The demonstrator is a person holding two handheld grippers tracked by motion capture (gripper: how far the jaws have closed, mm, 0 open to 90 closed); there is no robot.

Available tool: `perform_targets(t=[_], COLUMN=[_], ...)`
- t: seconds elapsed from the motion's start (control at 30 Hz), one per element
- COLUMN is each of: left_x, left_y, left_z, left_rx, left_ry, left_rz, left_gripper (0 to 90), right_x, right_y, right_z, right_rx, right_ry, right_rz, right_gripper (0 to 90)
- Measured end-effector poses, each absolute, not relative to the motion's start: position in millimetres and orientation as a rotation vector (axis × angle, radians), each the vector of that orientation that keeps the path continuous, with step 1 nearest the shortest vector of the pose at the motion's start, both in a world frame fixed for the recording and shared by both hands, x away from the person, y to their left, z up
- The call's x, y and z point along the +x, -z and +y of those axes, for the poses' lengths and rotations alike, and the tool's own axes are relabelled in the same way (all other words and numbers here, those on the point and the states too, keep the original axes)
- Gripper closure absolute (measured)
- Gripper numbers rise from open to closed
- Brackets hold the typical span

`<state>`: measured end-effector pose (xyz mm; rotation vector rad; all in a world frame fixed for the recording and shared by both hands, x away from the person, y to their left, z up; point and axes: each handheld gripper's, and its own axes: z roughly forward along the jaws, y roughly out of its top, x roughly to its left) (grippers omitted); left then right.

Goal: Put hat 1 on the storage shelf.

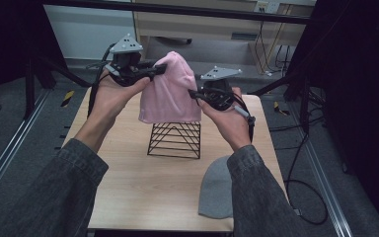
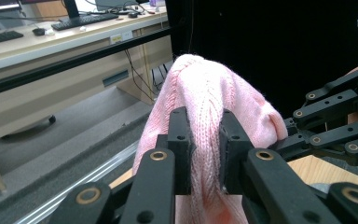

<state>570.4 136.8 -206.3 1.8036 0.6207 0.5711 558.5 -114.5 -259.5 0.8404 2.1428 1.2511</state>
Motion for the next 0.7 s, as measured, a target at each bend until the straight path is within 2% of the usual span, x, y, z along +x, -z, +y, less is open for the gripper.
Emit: perform_targets(t=[0.7], left_x=[595], left_y=[221], left_z=[124], left_rx=[1.829], left_ry=[-0.562], left_rz=[0.619], left_gripper=[77.2], right_x=[571], right_y=[271], right_z=[-118], right_rx=[0.869], right_ry=[-1.161], right_rz=[2.129], right_gripper=[80.1])
